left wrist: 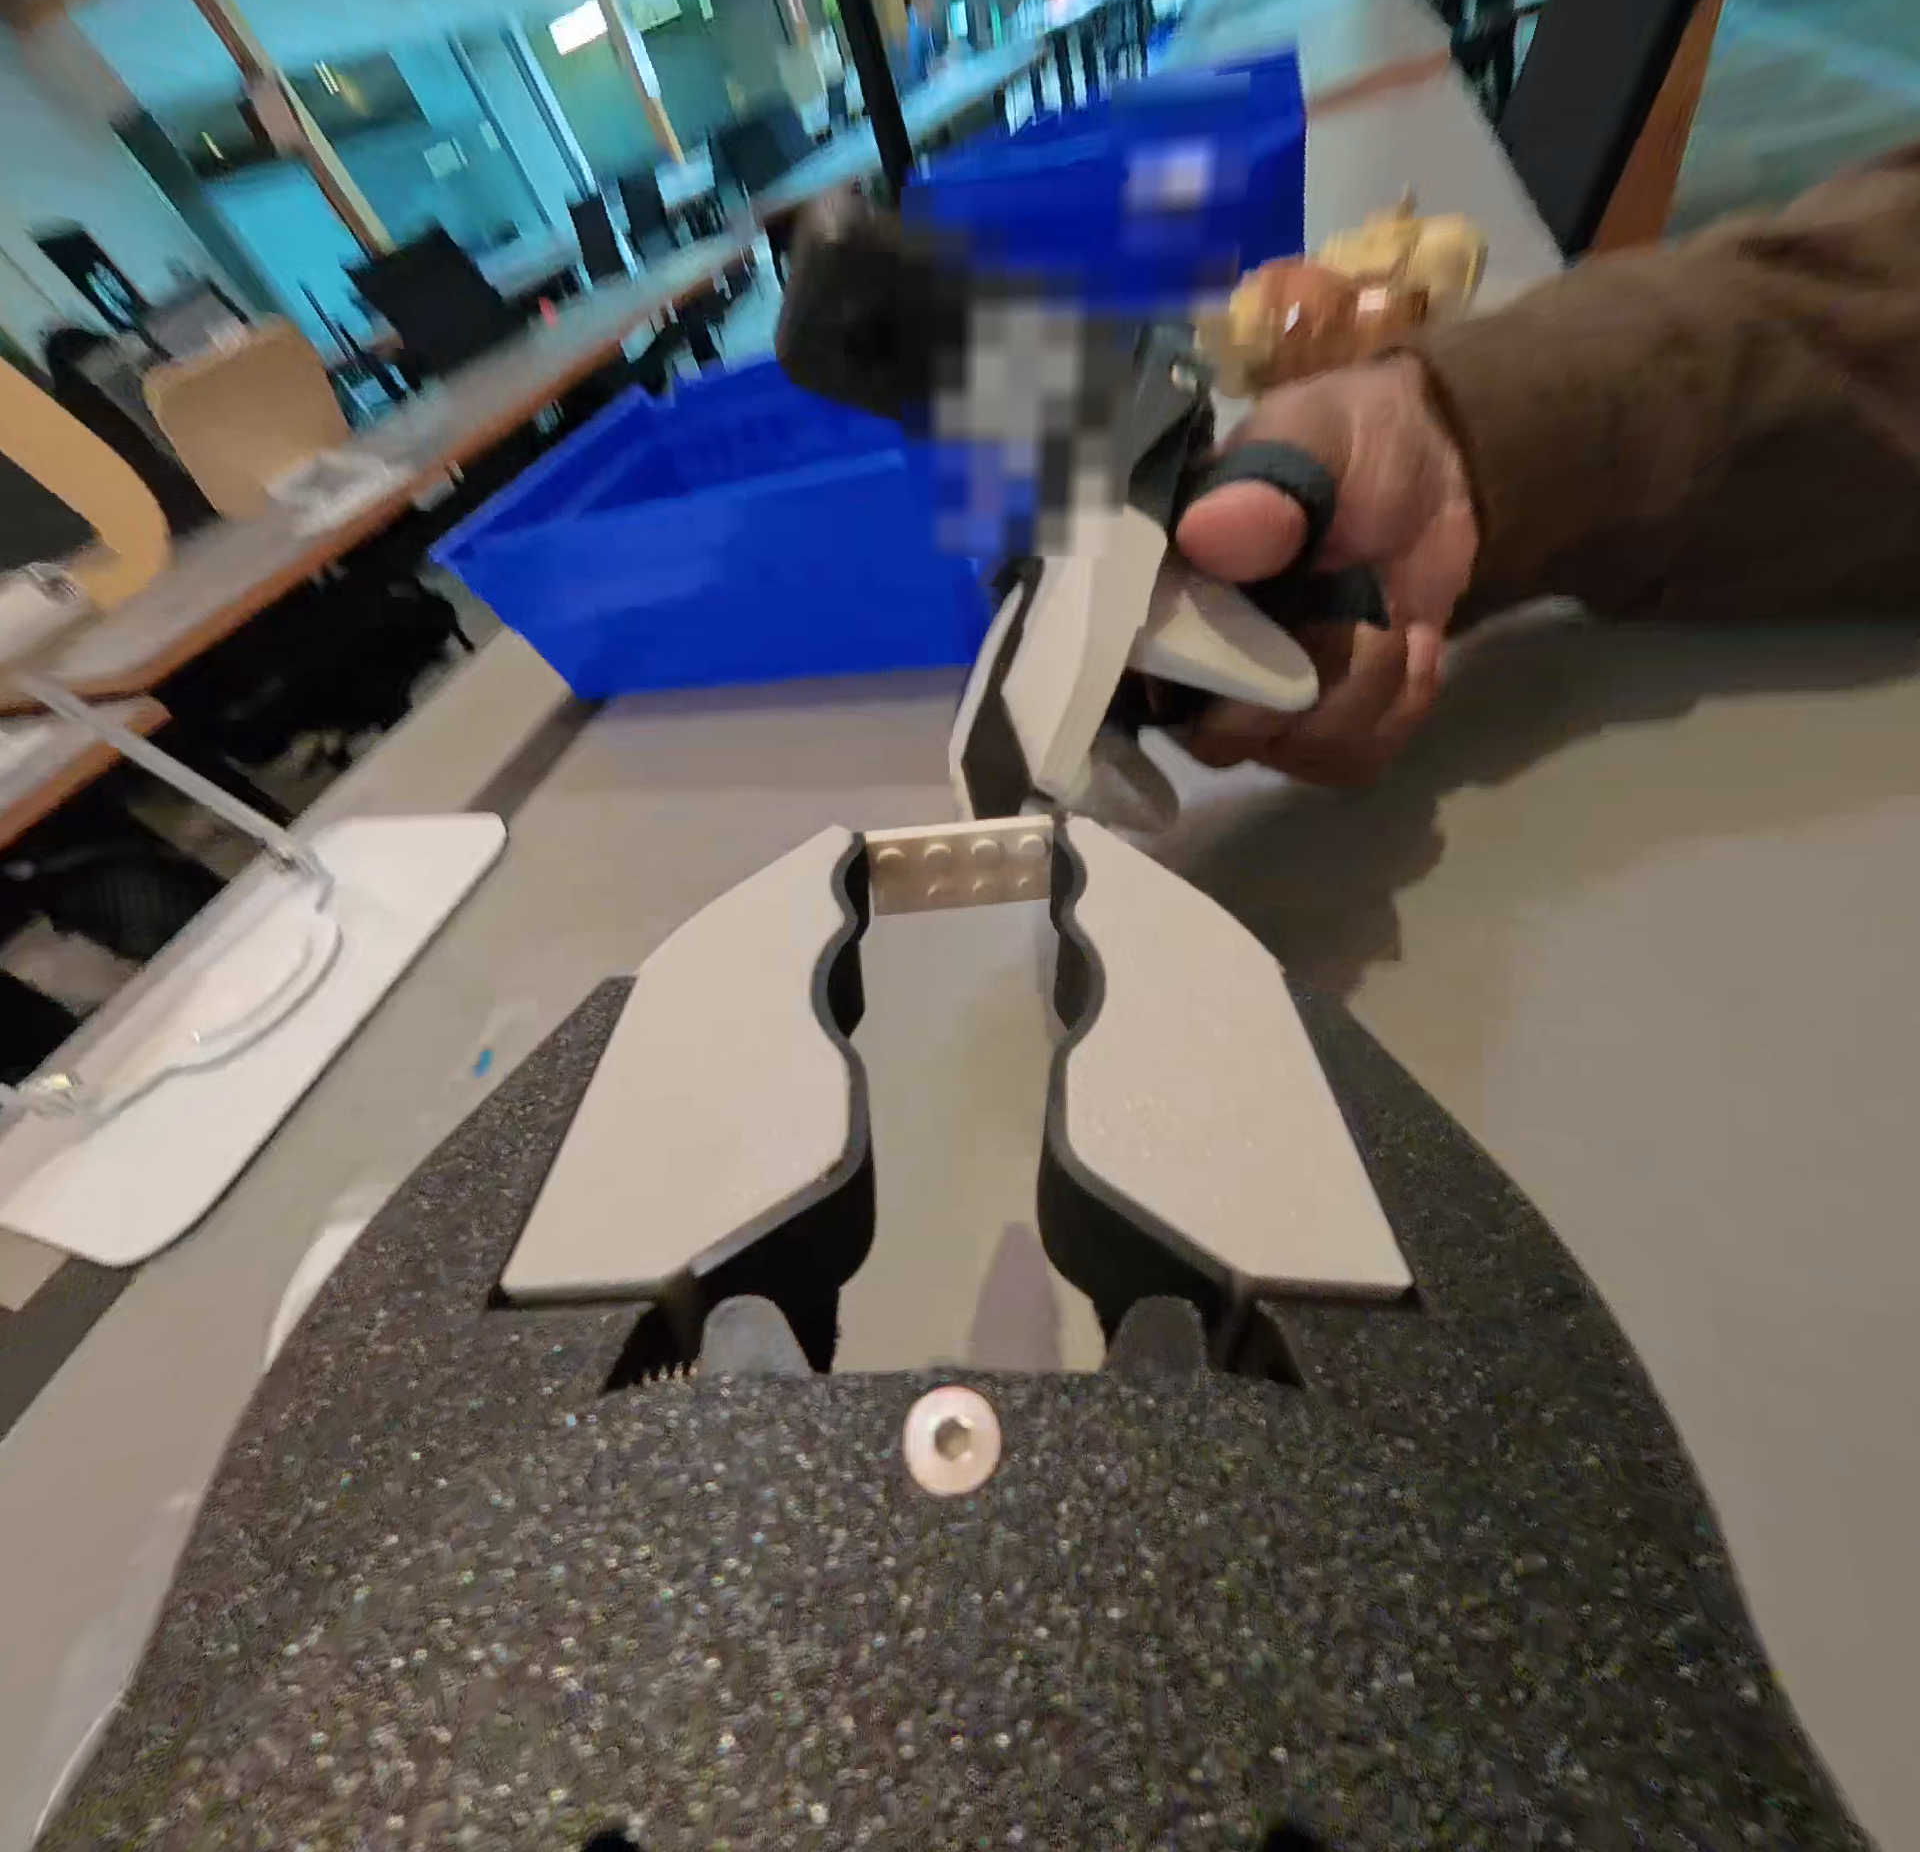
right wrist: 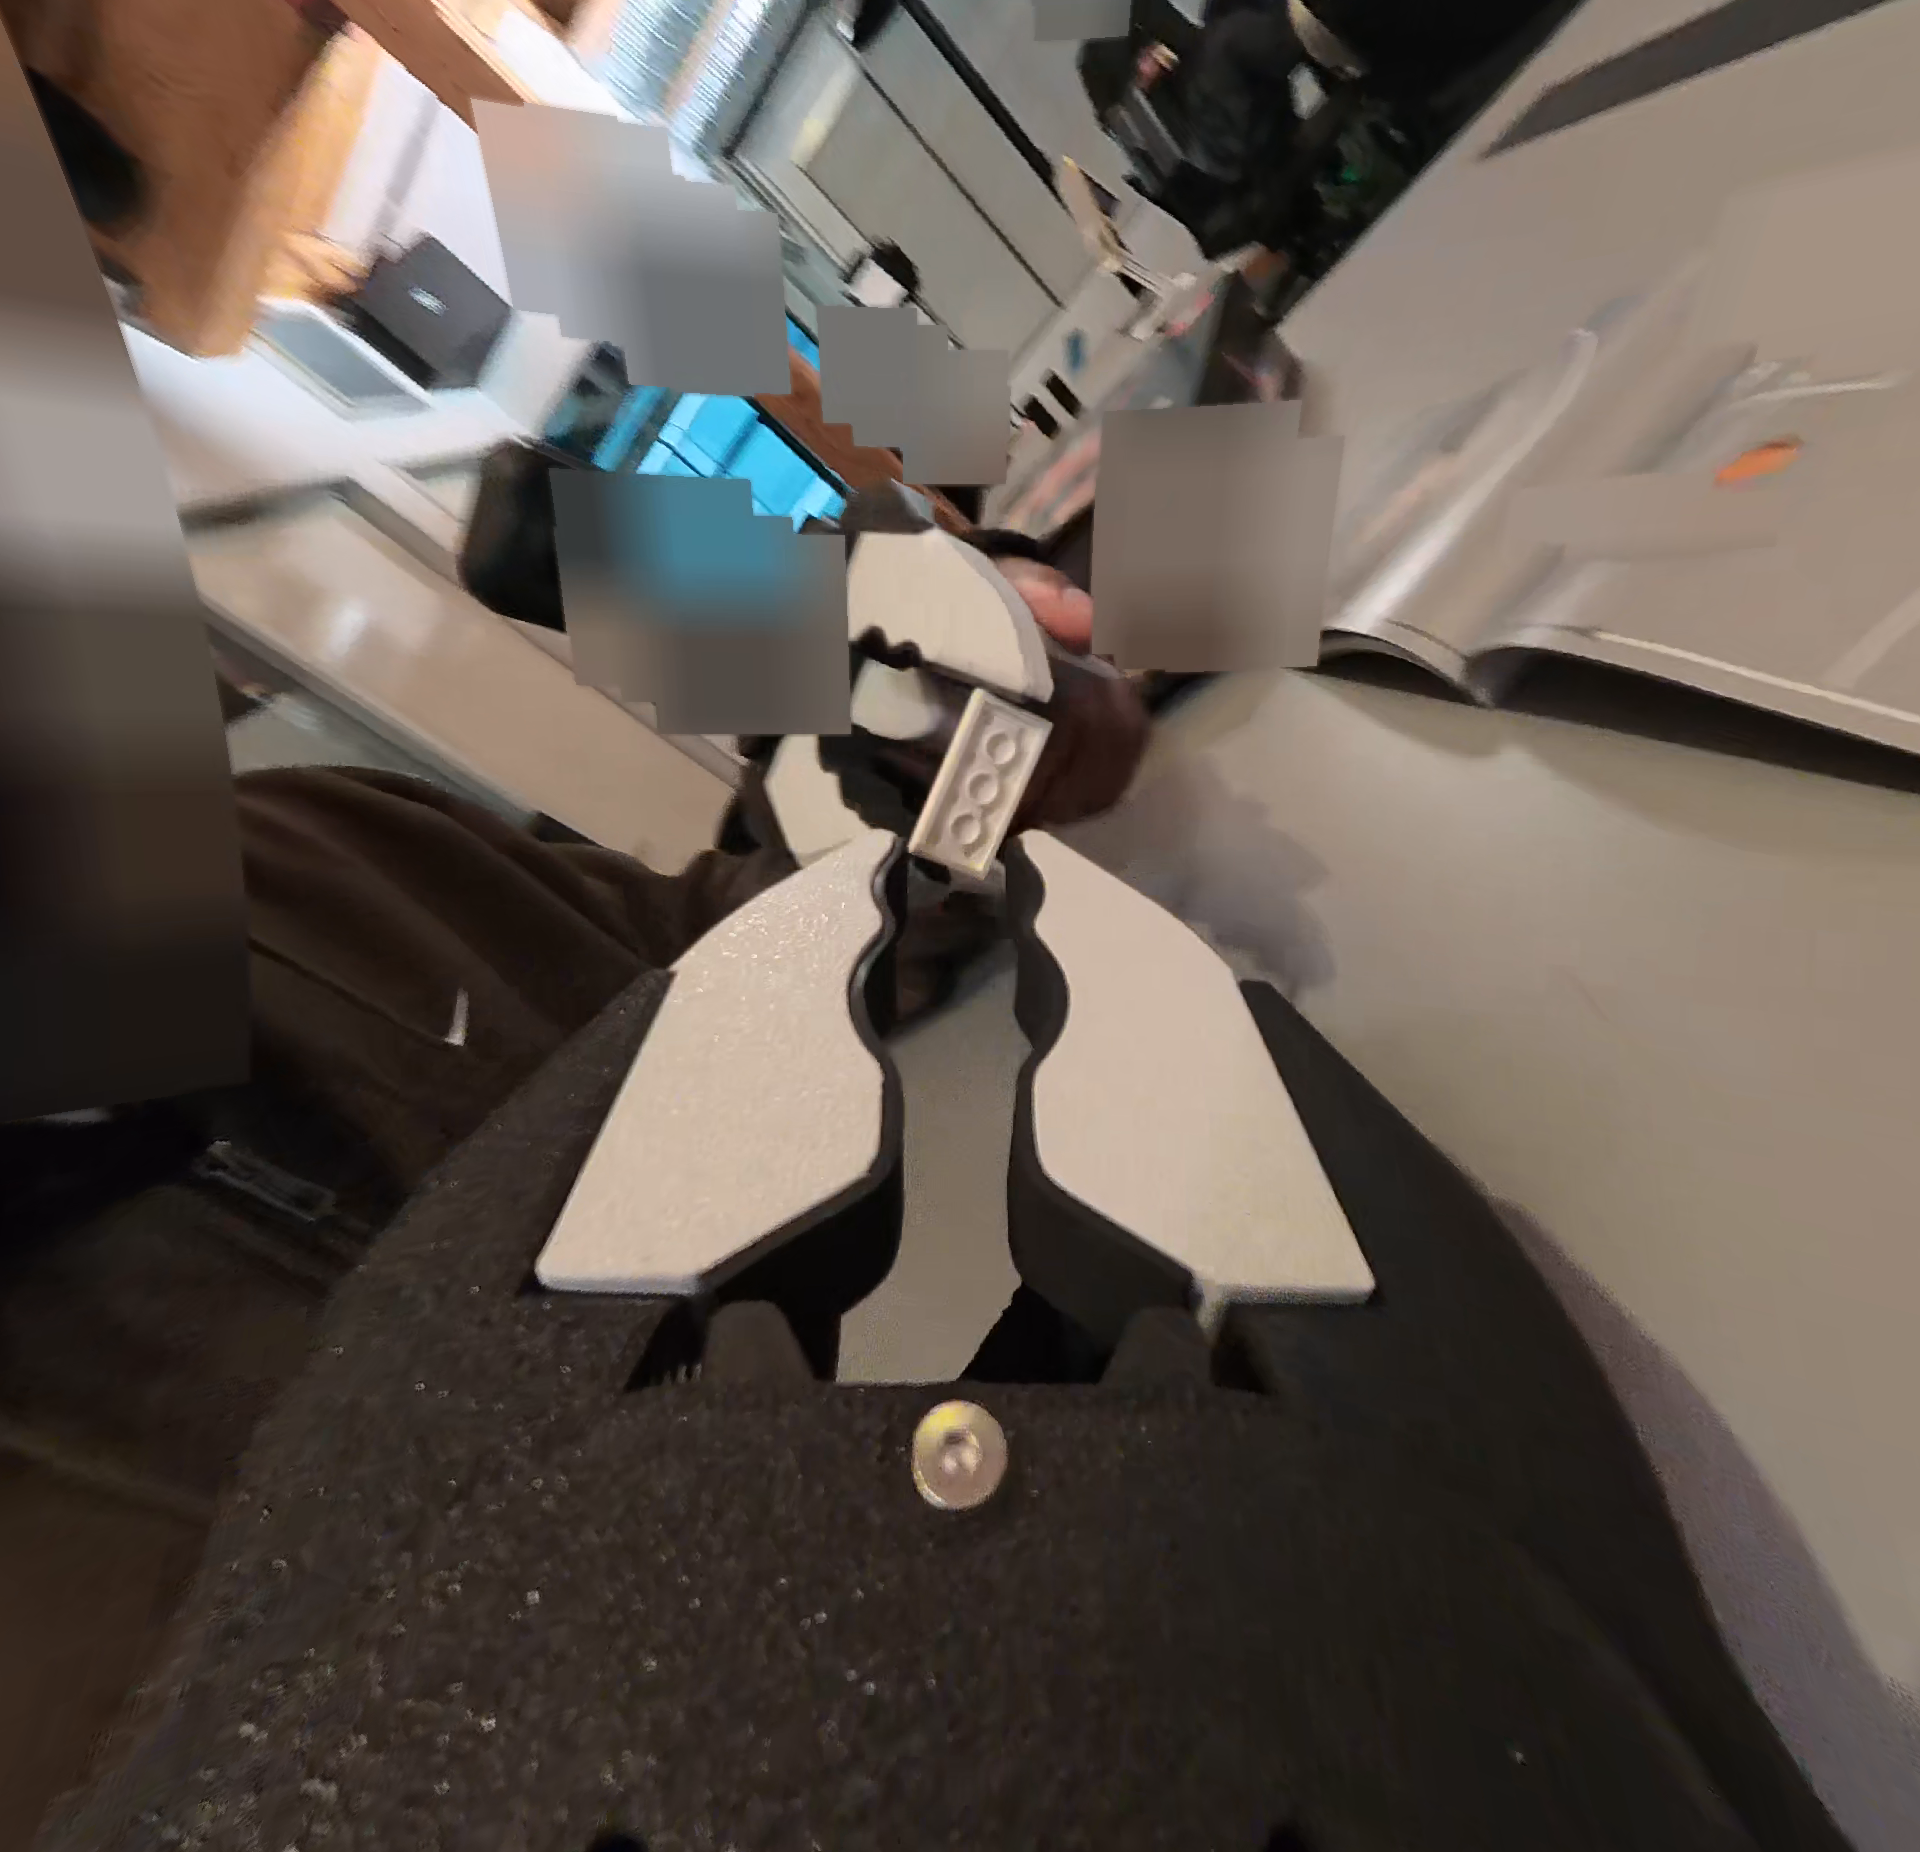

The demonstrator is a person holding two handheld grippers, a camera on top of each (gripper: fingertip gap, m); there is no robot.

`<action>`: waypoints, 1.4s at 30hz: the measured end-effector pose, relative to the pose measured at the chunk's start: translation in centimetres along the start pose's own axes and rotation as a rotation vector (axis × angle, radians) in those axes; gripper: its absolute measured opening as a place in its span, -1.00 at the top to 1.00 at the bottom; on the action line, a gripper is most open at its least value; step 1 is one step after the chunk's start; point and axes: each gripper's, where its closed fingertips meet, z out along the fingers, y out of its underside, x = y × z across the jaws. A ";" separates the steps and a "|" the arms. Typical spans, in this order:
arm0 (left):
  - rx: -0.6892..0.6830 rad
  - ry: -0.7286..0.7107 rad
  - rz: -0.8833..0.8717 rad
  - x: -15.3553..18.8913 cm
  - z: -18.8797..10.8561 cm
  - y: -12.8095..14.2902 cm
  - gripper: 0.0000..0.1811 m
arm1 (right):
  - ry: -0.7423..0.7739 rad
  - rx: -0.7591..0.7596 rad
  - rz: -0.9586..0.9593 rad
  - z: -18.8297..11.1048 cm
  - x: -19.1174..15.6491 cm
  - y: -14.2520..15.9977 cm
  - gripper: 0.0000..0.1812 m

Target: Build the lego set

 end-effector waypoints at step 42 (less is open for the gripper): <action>-0.087 0.131 -0.273 1.3 2.3 4.0 0.58 | 0.476 -0.157 -0.457 -5.1 -1.5 -1.2 0.82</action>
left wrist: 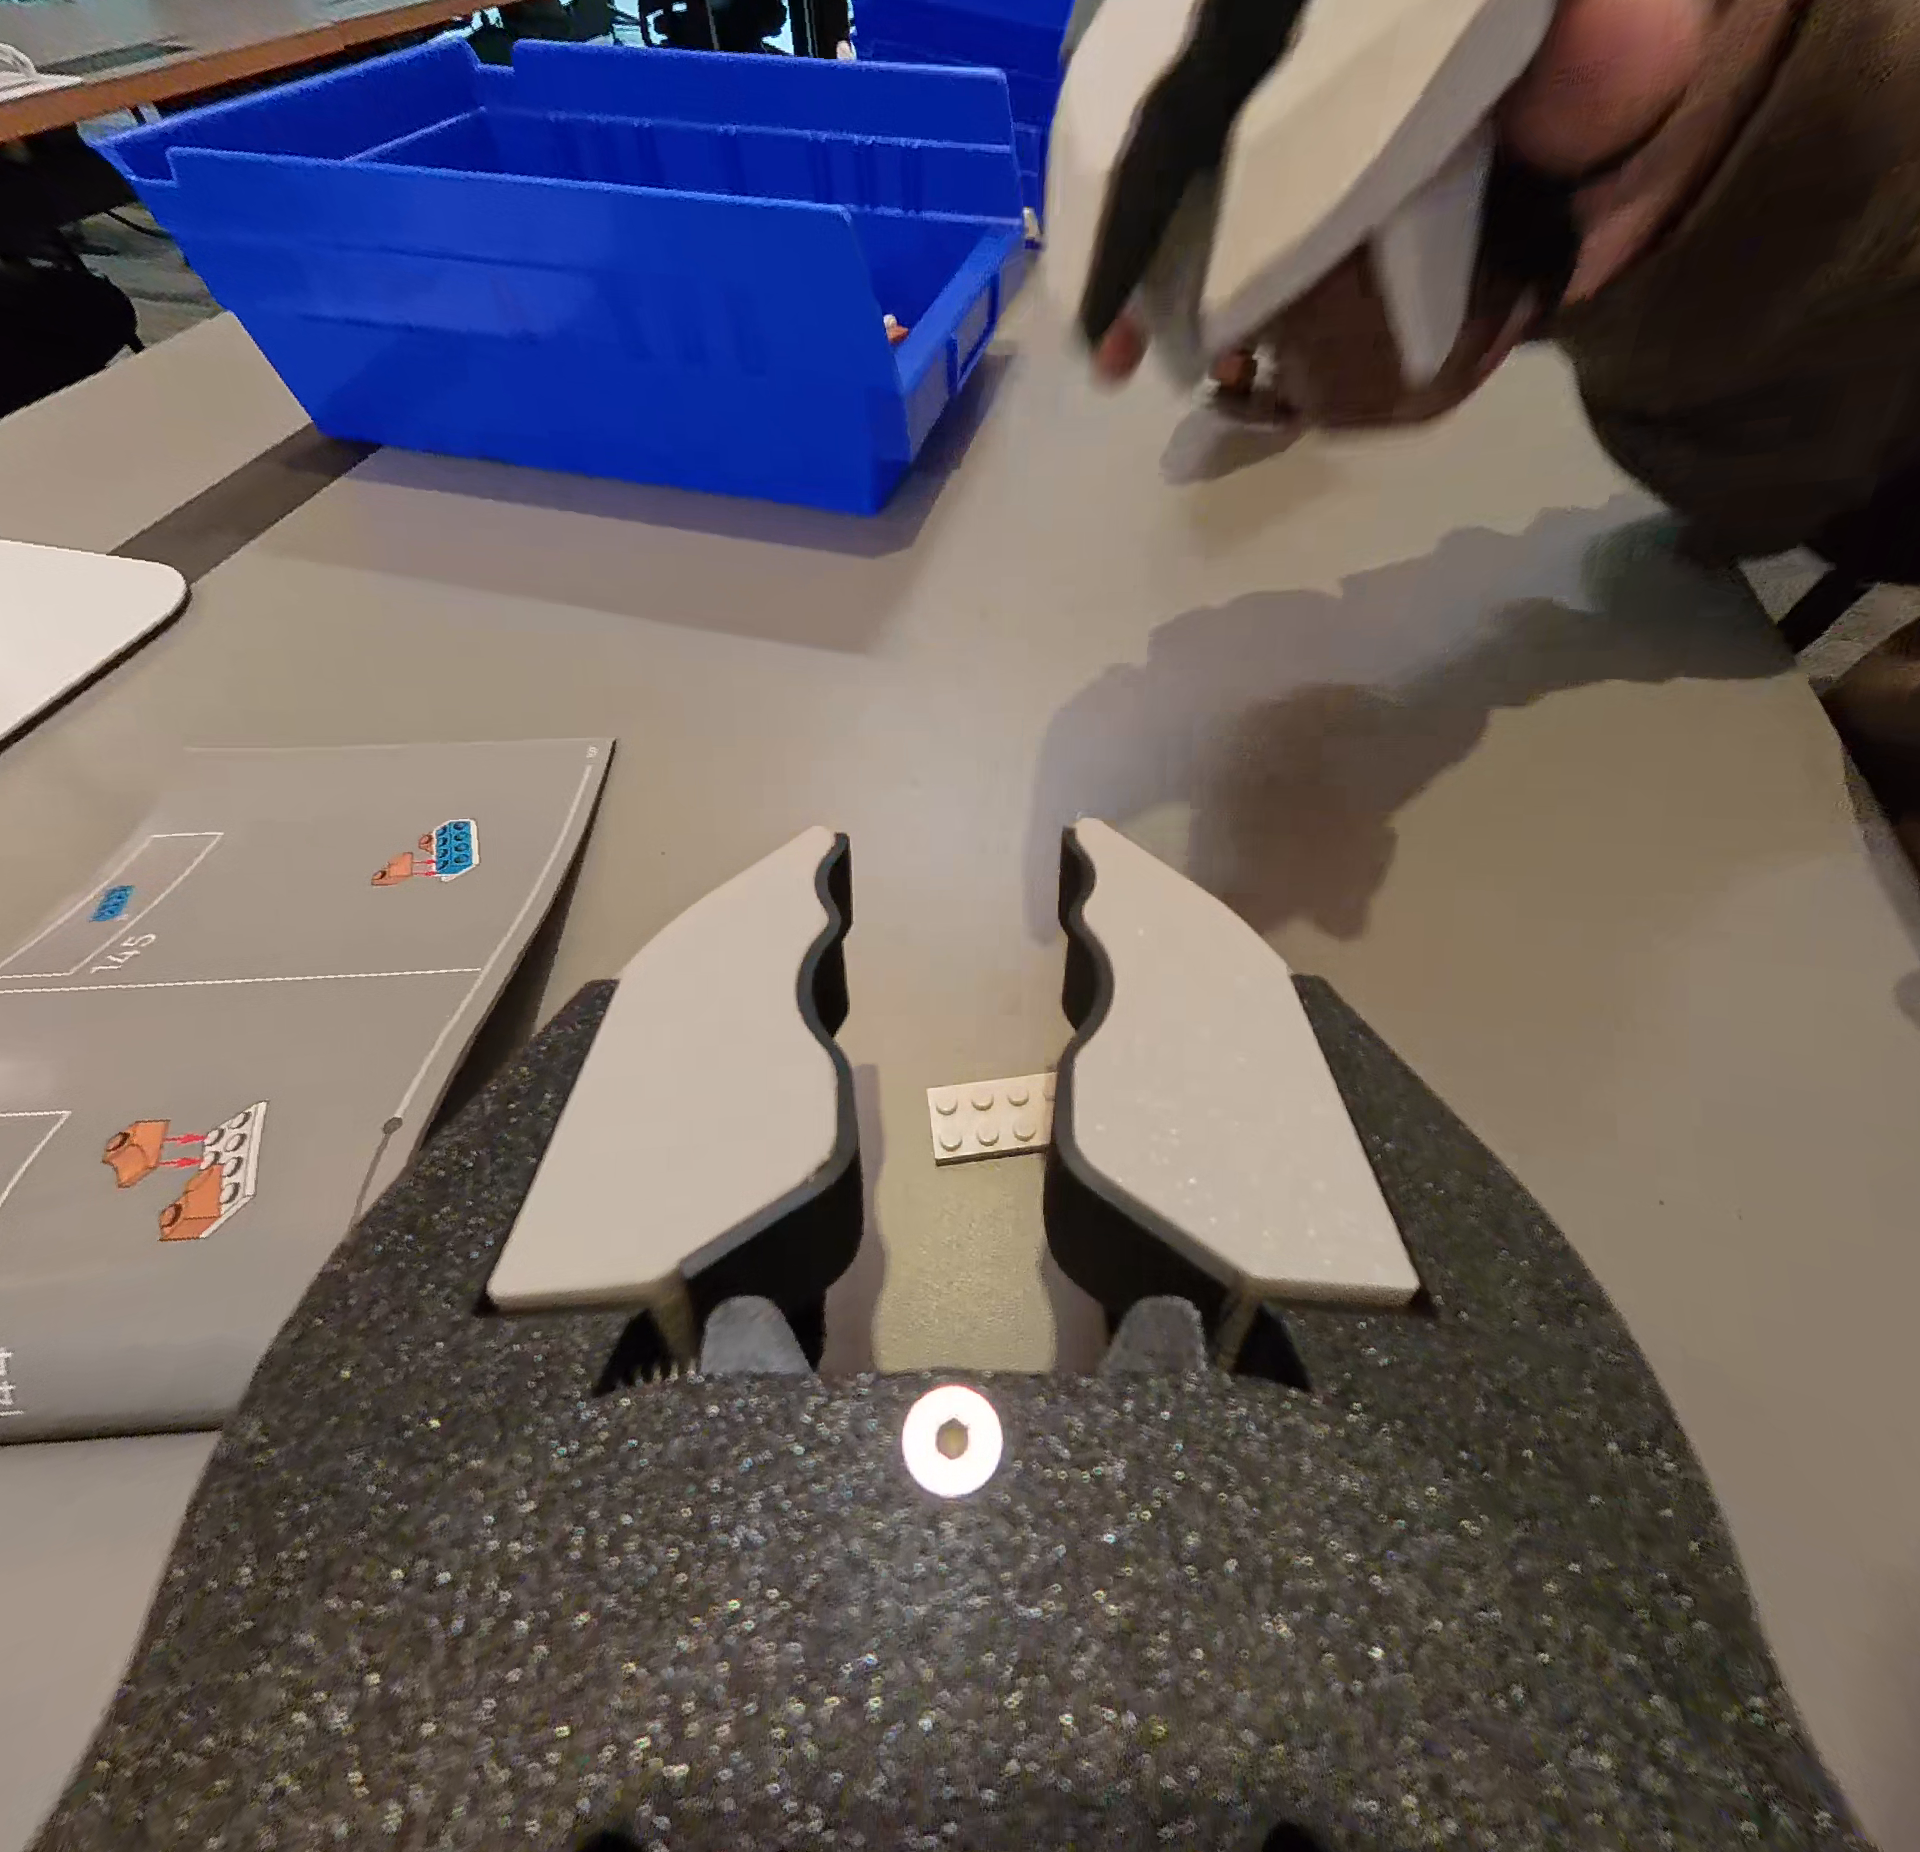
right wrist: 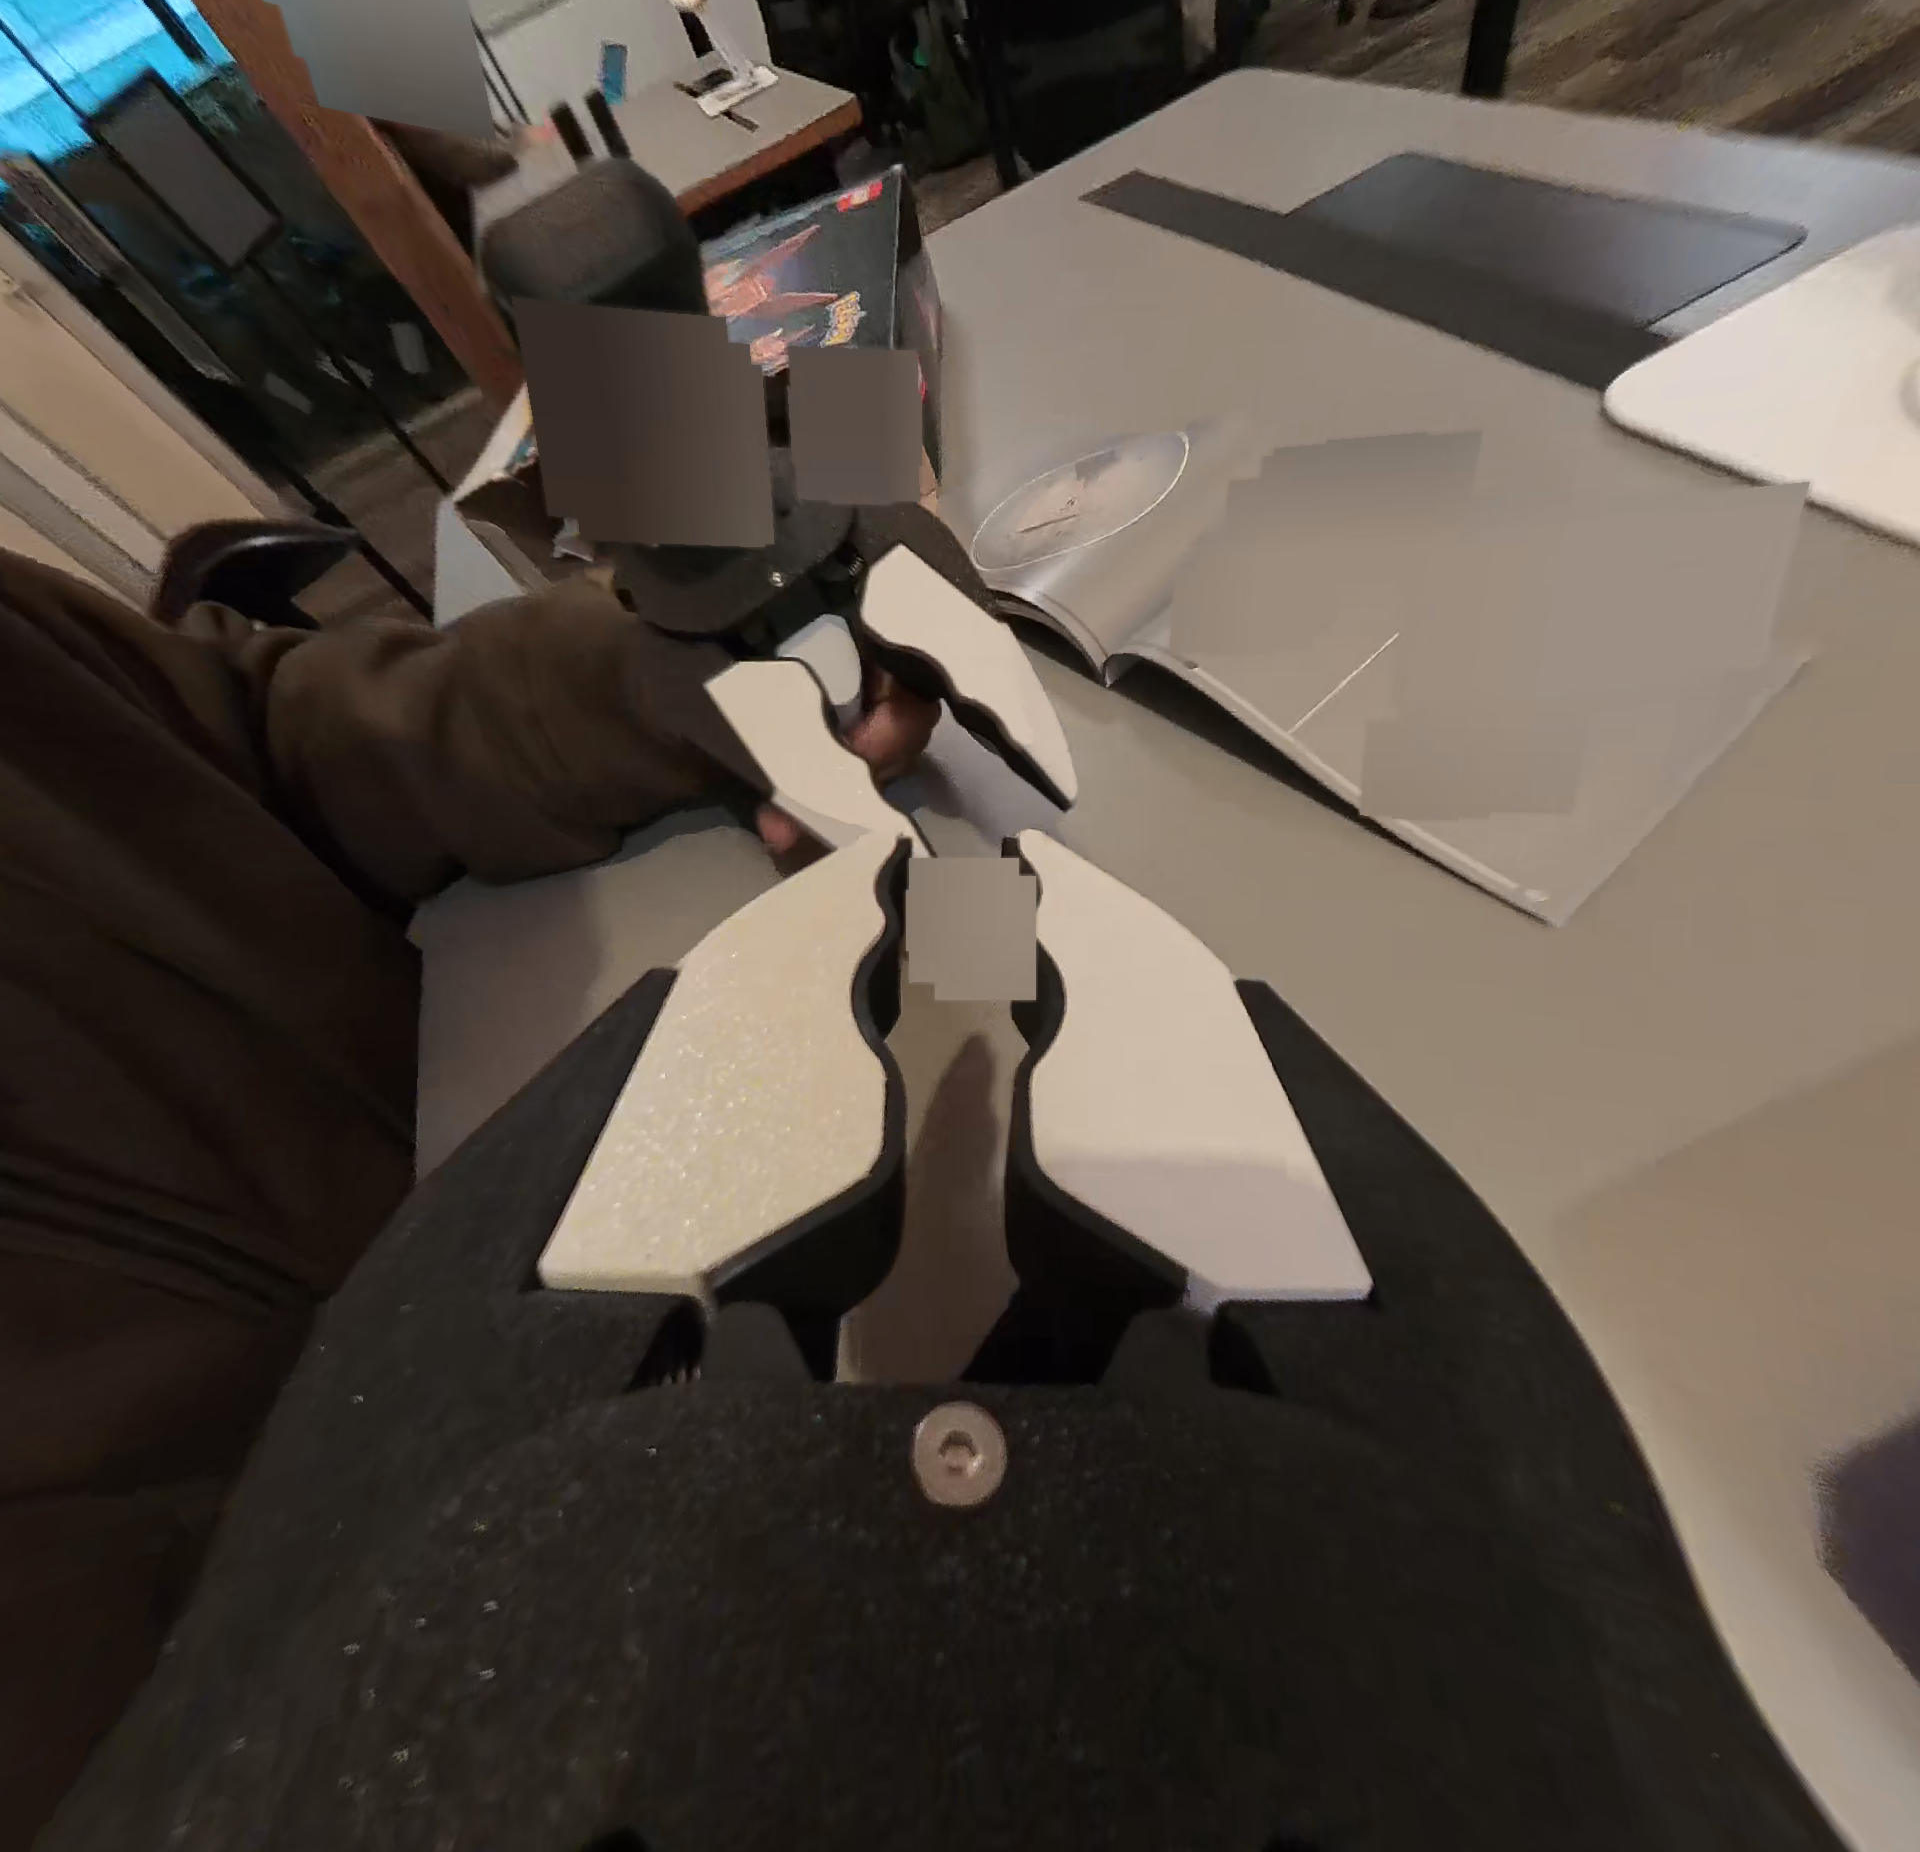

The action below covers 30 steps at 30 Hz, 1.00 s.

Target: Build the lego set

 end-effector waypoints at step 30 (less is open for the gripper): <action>-0.020 -0.026 -0.106 -1.7 -0.2 1.0 0.65 | 0.372 -0.439 -0.280 -16.8 24.7 0.1 0.76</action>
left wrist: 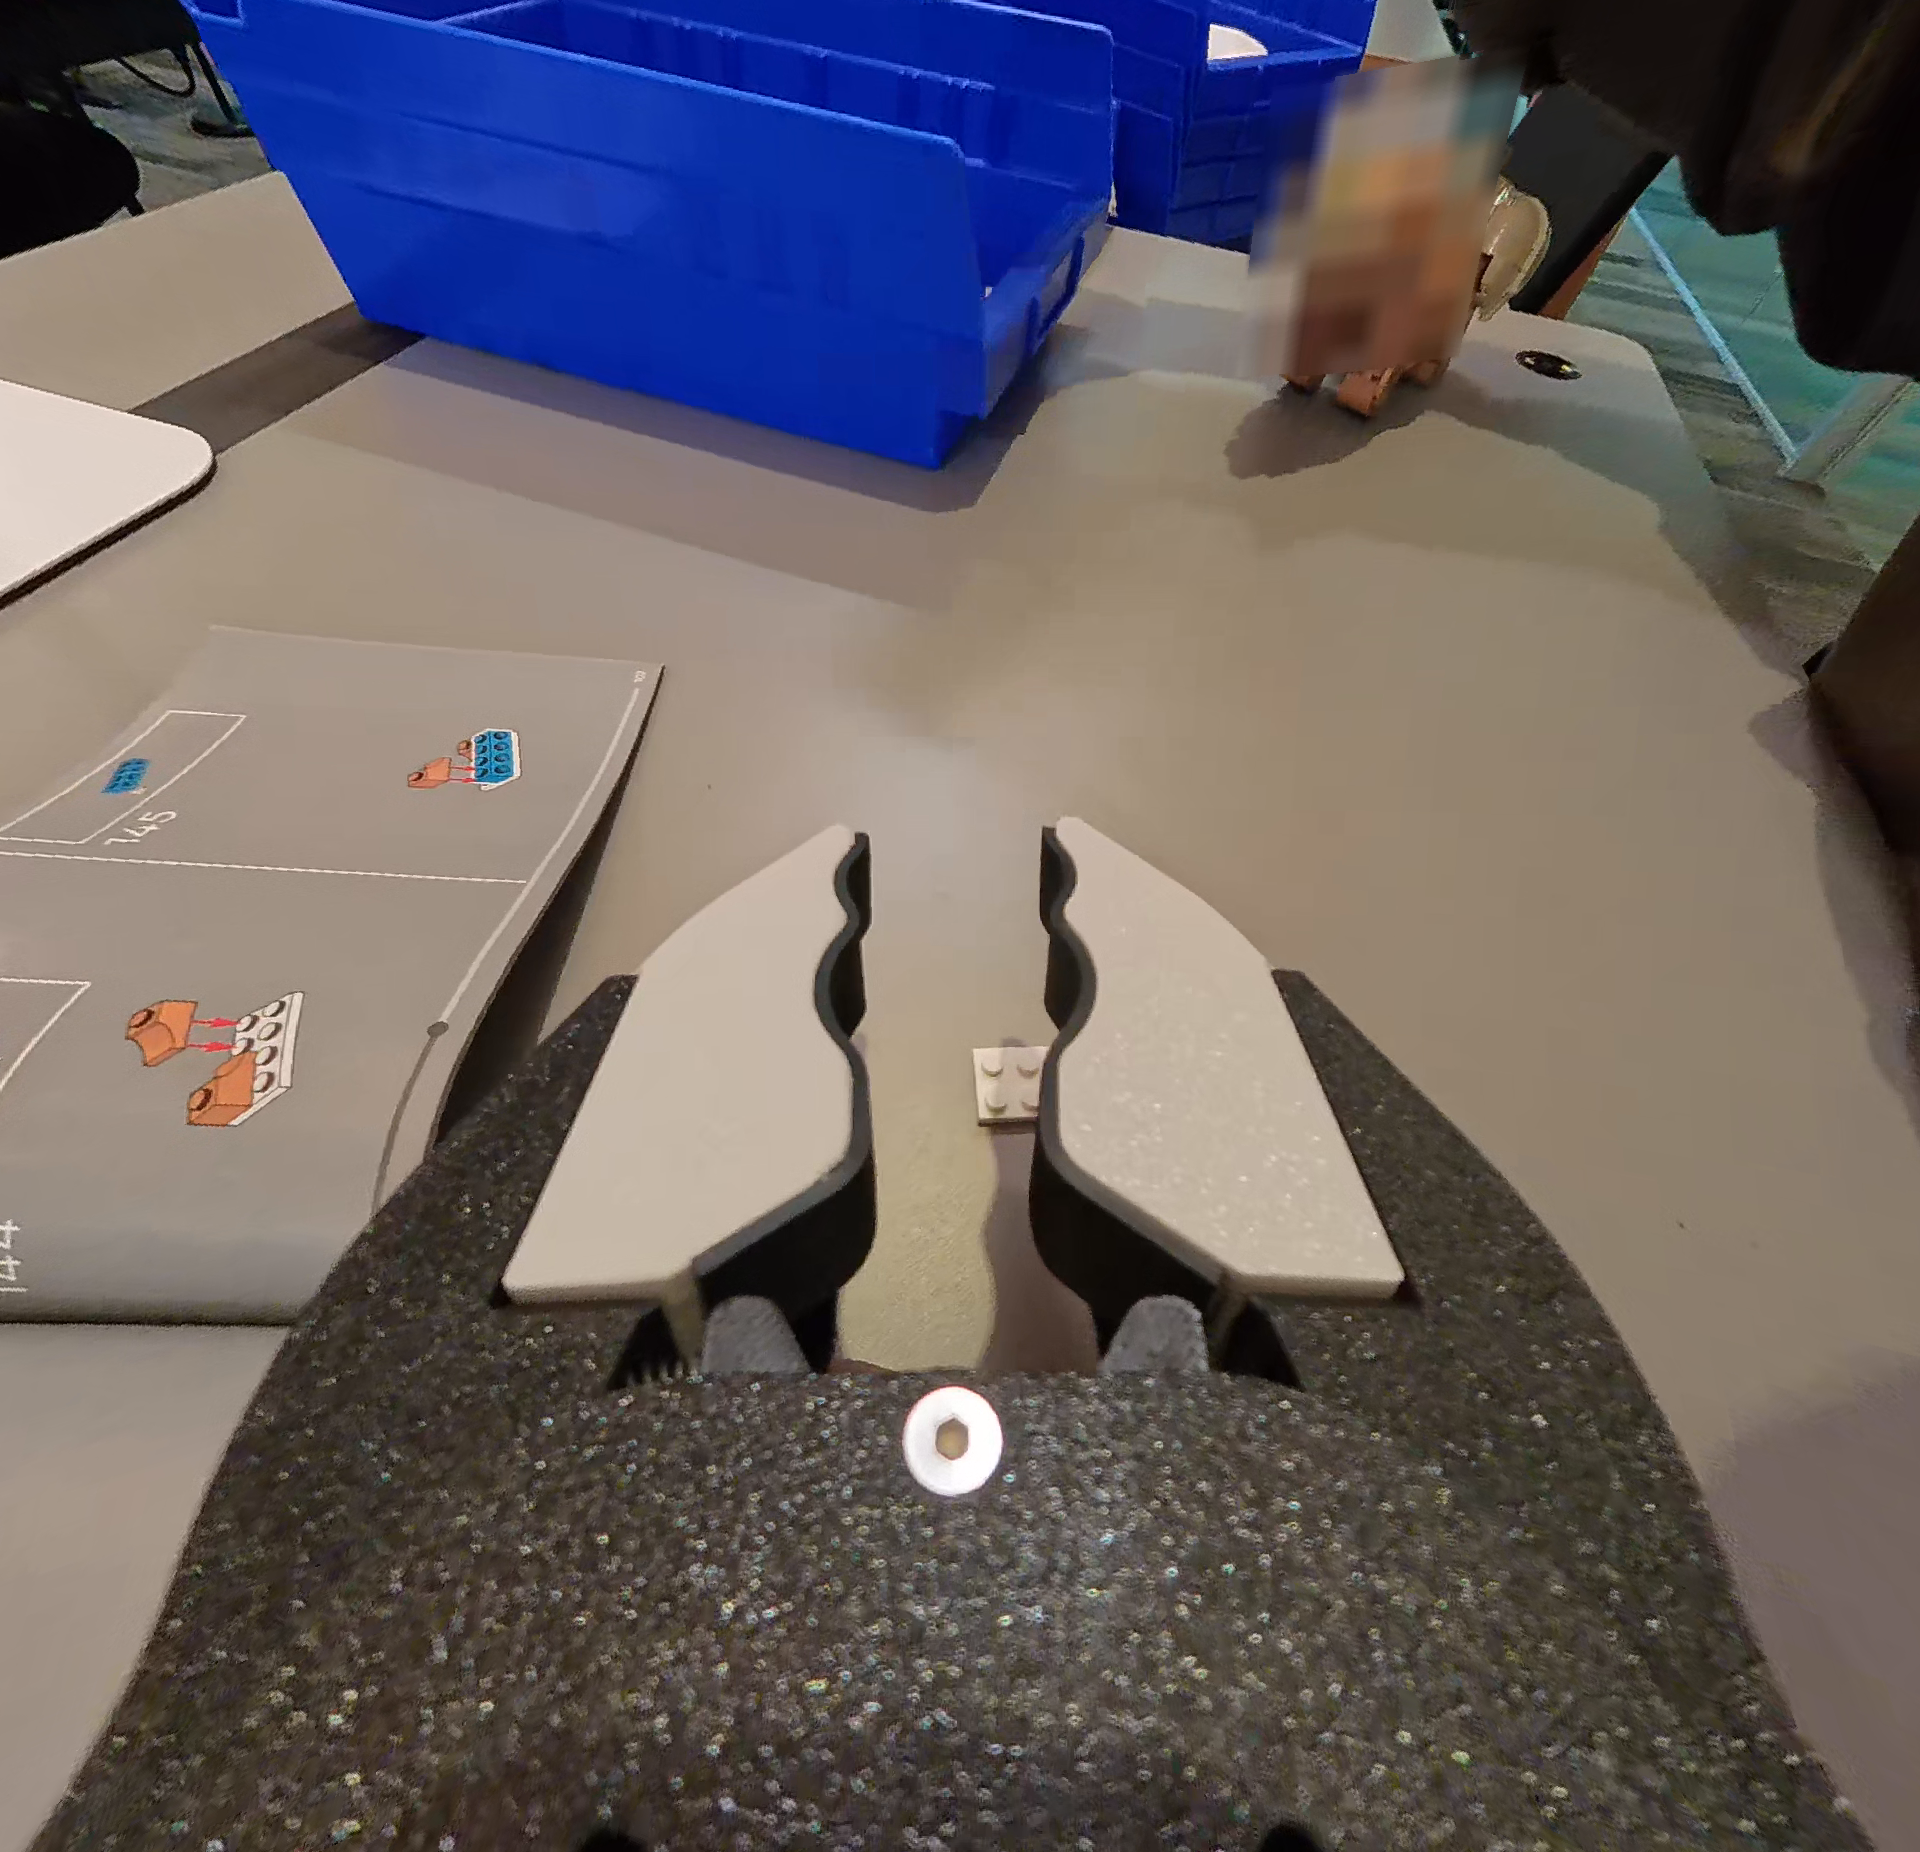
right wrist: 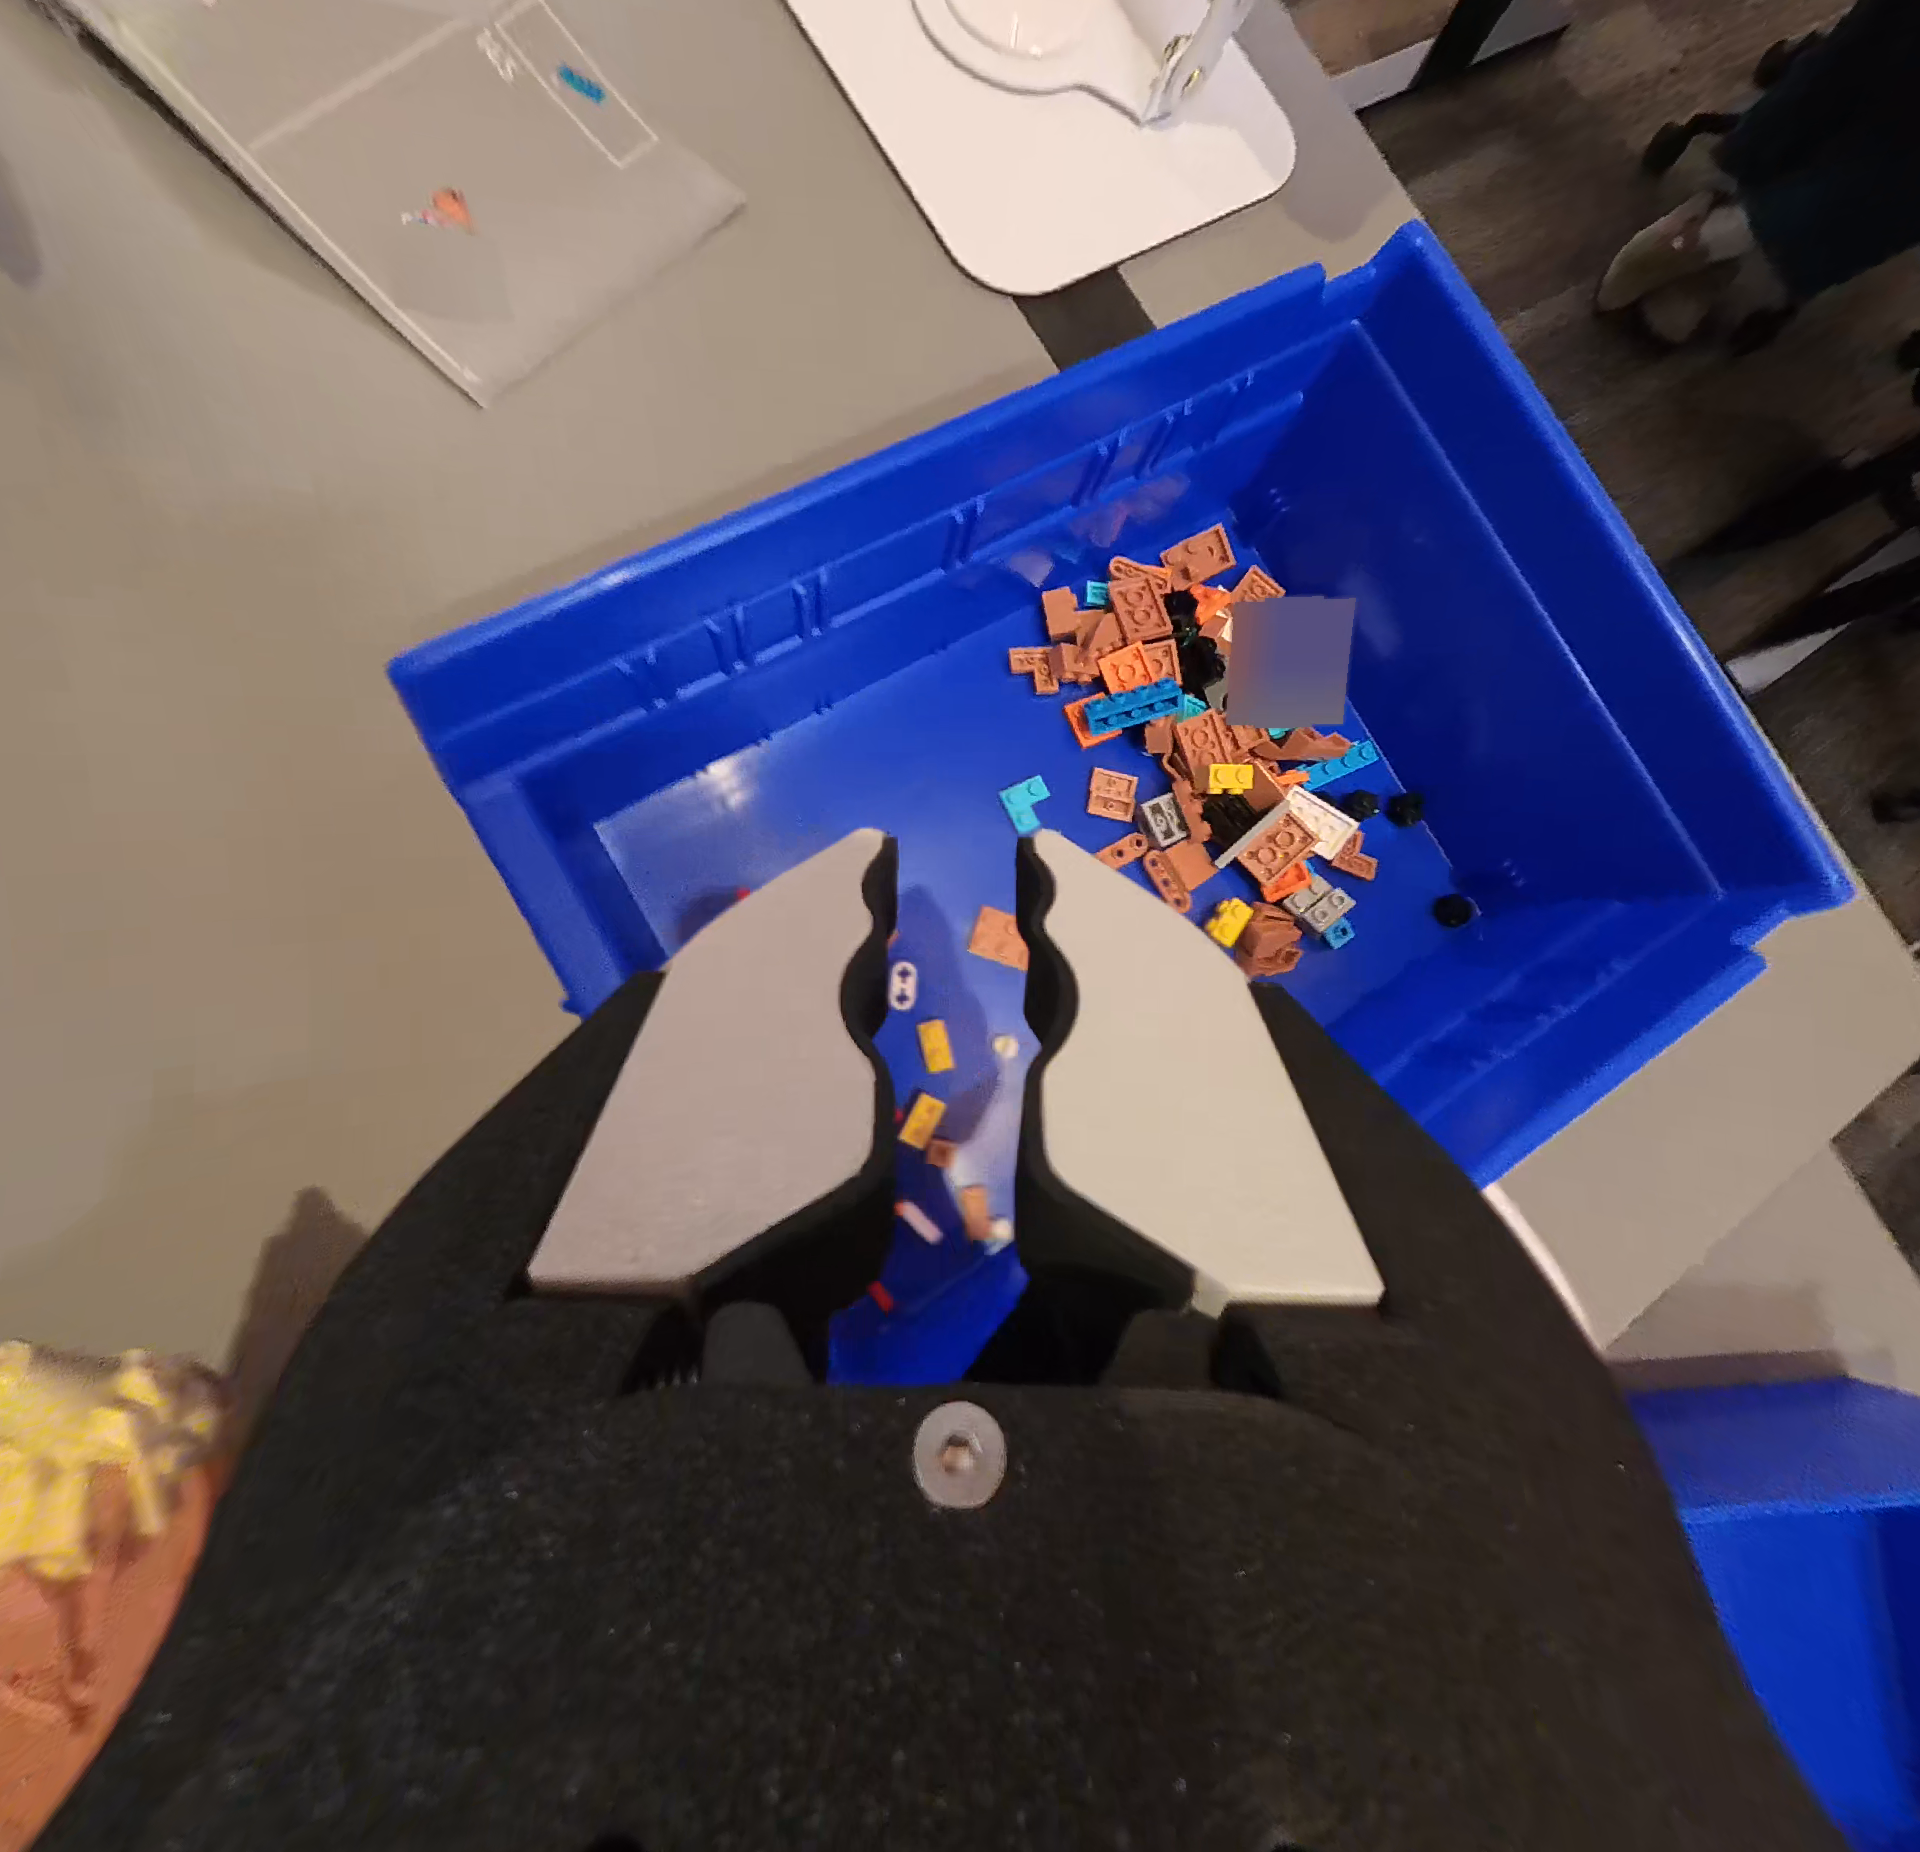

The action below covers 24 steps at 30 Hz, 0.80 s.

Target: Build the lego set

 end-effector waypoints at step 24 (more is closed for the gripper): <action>0.042 -0.001 -0.075 -0.8 -0.5 -0.4 0.68 | -0.134 -0.378 -0.424 10.7 6.2 3.2 0.80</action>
